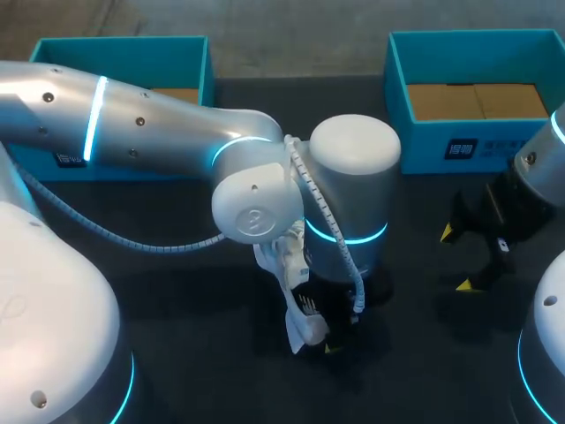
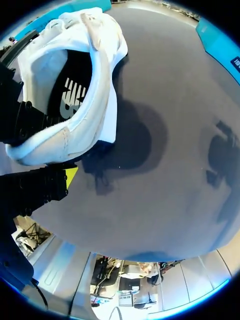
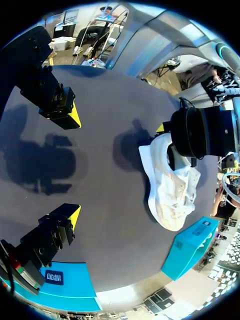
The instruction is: Take the shoe out of the shoebox, open the shoe tongue, remove and reinsert the insole, then place the shoe into the shoebox
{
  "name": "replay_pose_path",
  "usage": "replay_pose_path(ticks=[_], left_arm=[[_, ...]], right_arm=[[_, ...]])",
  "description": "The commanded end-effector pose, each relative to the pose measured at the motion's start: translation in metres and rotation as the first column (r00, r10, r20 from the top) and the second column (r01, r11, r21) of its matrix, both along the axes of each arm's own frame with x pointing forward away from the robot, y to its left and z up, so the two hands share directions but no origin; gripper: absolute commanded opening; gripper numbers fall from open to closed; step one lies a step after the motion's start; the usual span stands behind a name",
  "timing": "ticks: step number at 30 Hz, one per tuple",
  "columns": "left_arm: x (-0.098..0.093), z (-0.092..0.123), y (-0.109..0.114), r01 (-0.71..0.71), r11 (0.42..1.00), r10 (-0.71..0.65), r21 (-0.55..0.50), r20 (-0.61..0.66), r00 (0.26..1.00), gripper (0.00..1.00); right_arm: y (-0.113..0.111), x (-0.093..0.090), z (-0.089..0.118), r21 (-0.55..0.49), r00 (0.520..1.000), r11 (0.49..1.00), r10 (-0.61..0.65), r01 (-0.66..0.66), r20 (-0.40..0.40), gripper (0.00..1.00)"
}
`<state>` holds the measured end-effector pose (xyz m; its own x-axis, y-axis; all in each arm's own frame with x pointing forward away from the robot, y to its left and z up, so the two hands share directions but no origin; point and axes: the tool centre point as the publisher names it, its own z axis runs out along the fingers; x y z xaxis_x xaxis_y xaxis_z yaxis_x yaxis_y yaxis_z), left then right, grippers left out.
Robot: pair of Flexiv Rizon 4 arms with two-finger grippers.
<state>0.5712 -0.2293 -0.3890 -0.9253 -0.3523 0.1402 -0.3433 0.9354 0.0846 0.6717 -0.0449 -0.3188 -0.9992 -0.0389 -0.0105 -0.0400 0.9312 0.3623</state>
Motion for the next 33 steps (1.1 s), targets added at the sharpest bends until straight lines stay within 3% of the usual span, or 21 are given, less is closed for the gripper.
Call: replay_pose_path(ticks=[1,8,16,27,33], left_arm=[[0.006,0.002,0.005,0.006,1.0,-0.006,-0.002,0.005,1.0,0.0],[0.015,0.019,0.01,0.052,0.999,-0.052,0.015,-0.008,0.999,0.0],[0.034,0.053,0.025,0.167,0.986,-0.165,0.025,-0.066,0.984,0.0],[0.068,0.109,0.051,0.282,0.959,-0.281,0.018,-0.066,0.958,0.0],[0.094,0.138,0.063,0.28,0.96,-0.279,0.004,-0.064,0.958,0.0]], right_arm=[[0.001,-0.001,-0.001,-0.003,1.0,1.0,-0.001,0.001,0.001,1.0],[0.001,-0.001,-0.001,-0.003,1.0,1.0,-0.001,0.001,0.001,1.0],[0.001,-0.001,-0.001,-0.003,1.0,1.0,-0.001,0.001,0.001,1.0],[0.001,-0.001,-0.001,-0.003,1.0,1.0,-0.001,0.001,0.001,1.0],[0.001,-0.001,-0.001,-0.003,1.0,1.0,-0.001,0.001,0.001,1.0]])
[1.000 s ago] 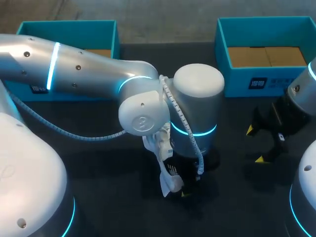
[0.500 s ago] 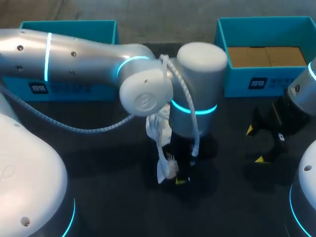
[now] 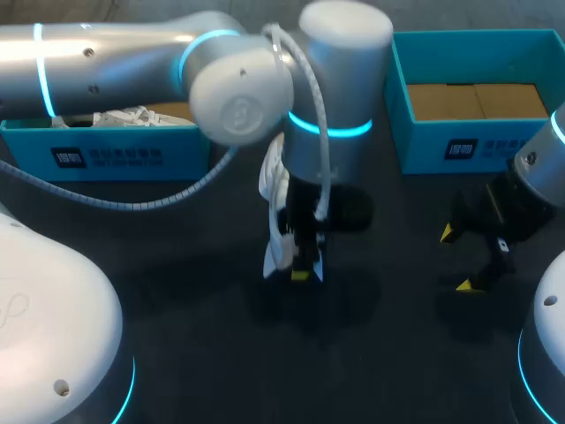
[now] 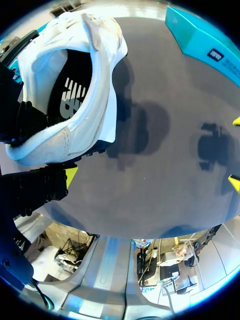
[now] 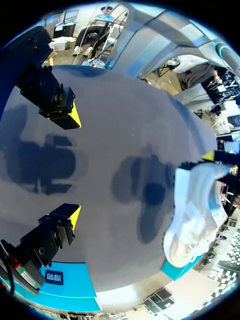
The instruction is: Take the shoe out of the shoebox, open the shoe tongue, remove and reinsert the insole, then place the shoe into the shoebox
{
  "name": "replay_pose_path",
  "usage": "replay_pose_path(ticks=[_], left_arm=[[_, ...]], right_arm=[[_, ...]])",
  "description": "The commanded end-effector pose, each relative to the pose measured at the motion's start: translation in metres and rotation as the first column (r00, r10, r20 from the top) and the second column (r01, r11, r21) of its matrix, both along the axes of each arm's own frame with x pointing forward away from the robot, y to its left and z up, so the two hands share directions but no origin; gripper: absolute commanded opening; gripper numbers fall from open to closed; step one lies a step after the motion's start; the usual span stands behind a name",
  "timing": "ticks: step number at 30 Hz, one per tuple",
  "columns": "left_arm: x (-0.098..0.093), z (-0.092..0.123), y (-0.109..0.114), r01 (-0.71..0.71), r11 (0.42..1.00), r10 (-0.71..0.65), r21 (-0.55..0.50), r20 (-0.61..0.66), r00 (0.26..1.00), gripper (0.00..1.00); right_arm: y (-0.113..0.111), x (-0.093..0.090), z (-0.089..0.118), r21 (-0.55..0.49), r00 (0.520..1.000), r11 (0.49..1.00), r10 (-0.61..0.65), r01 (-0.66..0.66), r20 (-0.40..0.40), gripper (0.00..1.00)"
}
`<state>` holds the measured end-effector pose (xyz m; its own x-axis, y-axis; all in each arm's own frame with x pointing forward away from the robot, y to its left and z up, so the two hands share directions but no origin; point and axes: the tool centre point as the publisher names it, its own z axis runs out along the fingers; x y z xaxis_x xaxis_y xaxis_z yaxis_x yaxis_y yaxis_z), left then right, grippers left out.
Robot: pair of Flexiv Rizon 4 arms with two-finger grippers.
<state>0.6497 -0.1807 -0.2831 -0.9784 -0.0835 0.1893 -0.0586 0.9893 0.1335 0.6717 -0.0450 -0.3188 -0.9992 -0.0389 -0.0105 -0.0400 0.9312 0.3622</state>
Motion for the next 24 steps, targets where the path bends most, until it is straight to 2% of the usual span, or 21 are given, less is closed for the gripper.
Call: replay_pose_path(ticks=[1,5,22,24], left_arm=[[0.018,0.035,0.016,-0.007,0.999,0.006,-0.032,-0.013,1.0,0.0],[0.033,0.049,0.023,-0.014,0.999,0.013,-0.041,-0.022,1.0,0.0],[0.033,0.049,0.023,-0.014,0.999,0.013,-0.041,-0.022,1.0,0.0],[0.039,0.052,0.027,0.004,0.999,-0.004,-0.034,-0.014,1.0,0.0]], right_arm=[[0.001,-0.001,-0.001,-0.003,1.0,1.0,-0.001,0.001,0.001,1.0],[0.001,-0.001,-0.001,-0.003,1.0,1.0,-0.001,0.001,0.001,1.0],[0.001,-0.001,-0.001,-0.003,1.0,1.0,-0.001,0.001,0.001,1.0],[0.001,-0.001,-0.001,-0.003,1.0,1.0,-0.001,0.001,0.001,1.0]])
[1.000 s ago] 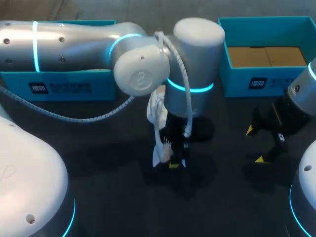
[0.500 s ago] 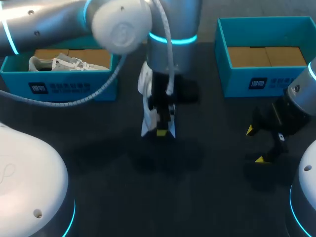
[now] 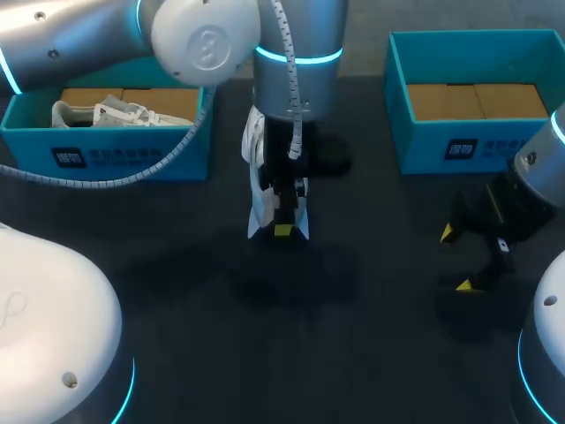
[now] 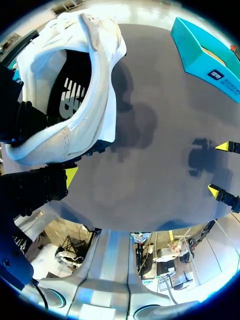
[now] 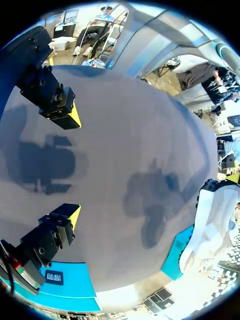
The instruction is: Take the shoe out of the shoebox, open the shoe tongue, remove and reinsert the insole, then place the shoe into the shoebox
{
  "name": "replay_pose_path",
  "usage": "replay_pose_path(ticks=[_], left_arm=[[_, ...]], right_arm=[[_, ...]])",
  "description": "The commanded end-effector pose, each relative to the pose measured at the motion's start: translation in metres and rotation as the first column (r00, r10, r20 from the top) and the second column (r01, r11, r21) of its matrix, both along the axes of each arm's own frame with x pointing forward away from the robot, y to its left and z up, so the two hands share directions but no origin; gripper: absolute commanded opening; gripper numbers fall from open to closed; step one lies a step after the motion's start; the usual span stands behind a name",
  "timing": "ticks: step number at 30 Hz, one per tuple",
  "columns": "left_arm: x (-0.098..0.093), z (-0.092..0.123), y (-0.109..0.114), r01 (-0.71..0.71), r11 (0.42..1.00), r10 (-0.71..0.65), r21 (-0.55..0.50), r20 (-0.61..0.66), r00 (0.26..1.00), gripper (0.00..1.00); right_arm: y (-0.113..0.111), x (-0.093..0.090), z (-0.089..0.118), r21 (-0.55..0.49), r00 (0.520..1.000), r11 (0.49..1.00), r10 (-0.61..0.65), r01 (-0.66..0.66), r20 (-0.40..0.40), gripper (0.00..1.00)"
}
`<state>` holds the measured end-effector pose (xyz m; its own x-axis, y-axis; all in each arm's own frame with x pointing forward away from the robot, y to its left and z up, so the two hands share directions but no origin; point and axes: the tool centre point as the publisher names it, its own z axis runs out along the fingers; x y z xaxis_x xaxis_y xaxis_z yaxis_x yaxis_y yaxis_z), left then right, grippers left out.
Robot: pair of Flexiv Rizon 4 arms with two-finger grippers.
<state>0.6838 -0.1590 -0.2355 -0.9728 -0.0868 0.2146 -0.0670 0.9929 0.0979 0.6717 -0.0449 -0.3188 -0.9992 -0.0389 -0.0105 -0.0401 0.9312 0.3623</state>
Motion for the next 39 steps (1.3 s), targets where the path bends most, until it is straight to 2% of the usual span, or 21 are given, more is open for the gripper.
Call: replay_pose_path(ticks=[1,7,12,13,18,26,32,39], left_arm=[[0.009,0.008,0.01,0.025,1.0,-0.025,-0.004,0.005,1.0,0.0],[0.032,0.031,0.034,0.125,0.992,-0.124,-0.016,0.03,0.992,0.0],[0.041,0.047,0.05,0.18,0.984,-0.18,0.015,0.057,0.982,0.0],[0.043,0.05,0.053,0.216,0.976,-0.215,-0.006,0.035,0.976,0.0],[0.053,0.059,0.065,0.218,0.975,-0.22,0.034,0.056,0.974,0.0],[0.075,0.072,0.093,0.185,0.982,-0.186,0.021,0.054,0.981,0.0],[0.1,0.082,0.125,0.154,0.988,-0.154,0.001,0.048,0.987,0.0],[0.146,0.094,0.179,0.1,0.995,-0.1,-0.002,0.035,0.994,0.0]], right_arm=[[0.001,-0.001,-0.001,-0.003,1.0,1.0,-0.001,0.001,0.001,1.0],[0.001,-0.001,-0.001,-0.003,1.0,1.0,-0.001,0.001,0.001,1.0],[0.001,-0.001,-0.001,-0.003,1.0,1.0,-0.001,0.001,0.001,1.0],[0.001,-0.001,-0.001,-0.003,1.0,1.0,-0.001,0.001,0.001,1.0],[0.001,-0.001,-0.001,-0.003,1.0,1.0,-0.001,0.001,0.001,1.0],[0.001,-0.001,-0.001,-0.003,1.0,1.0,-0.001,0.001,0.001,1.0],[0.001,-0.001,-0.001,-0.003,1.0,1.0,-0.001,0.001,0.001,1.0],[0.001,-0.001,-0.001,-0.003,1.0,1.0,-0.001,0.001,0.001,1.0]])
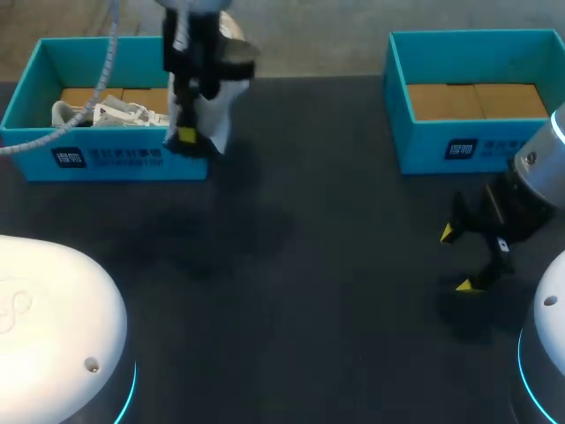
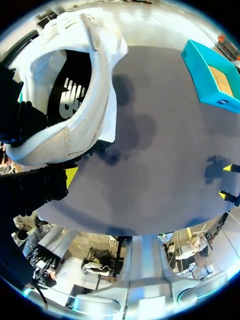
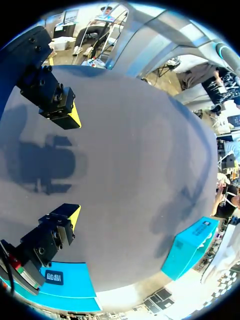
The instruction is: Take the shoe out of the shoebox, open the shoe tongue, remove and reinsert the insole, then place the shoe into the shoebox
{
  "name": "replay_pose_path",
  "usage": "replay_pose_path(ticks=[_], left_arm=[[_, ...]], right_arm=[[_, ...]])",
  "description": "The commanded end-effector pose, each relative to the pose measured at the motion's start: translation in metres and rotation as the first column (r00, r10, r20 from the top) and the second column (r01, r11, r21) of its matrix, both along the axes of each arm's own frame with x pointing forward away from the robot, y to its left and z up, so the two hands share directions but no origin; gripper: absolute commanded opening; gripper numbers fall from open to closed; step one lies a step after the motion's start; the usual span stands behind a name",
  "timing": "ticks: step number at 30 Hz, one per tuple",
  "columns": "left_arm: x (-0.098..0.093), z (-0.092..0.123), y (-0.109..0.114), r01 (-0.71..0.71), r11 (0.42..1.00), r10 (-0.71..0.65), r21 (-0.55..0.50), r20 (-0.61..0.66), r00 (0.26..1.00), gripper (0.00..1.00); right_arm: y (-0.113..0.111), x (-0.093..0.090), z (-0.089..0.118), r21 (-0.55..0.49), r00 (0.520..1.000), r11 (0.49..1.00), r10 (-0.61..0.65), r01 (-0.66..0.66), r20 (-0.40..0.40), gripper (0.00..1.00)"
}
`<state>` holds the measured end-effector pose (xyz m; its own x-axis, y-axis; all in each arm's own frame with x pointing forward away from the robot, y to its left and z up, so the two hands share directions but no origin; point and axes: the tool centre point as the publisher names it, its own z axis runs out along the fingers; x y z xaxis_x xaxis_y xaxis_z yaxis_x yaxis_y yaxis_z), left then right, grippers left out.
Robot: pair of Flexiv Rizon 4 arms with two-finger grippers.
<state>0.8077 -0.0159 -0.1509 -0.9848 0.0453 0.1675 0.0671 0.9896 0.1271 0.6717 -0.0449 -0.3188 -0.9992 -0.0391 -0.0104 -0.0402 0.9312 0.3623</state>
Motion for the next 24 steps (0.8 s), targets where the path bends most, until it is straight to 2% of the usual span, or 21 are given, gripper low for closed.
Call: replay_pose_path(ticks=[1,6,24], left_arm=[[0.028,0.011,0.043,-0.065,0.997,0.064,-0.03,-0.01,0.998,0.0],[0.055,0.028,0.087,-0.105,0.994,0.105,0.002,0.023,0.994,0.0],[0.055,0.028,0.087,-0.105,0.994,0.105,0.002,0.023,0.994,0.0]], right_arm=[[0.001,-0.001,-0.001,-0.003,1.0,1.0,-0.002,0.002,0.001,1.0],[0.001,-0.001,-0.001,-0.003,1.0,1.0,-0.002,0.002,0.001,1.0],[0.001,-0.001,-0.001,-0.003,1.0,1.0,-0.002,0.002,0.001,1.0]])
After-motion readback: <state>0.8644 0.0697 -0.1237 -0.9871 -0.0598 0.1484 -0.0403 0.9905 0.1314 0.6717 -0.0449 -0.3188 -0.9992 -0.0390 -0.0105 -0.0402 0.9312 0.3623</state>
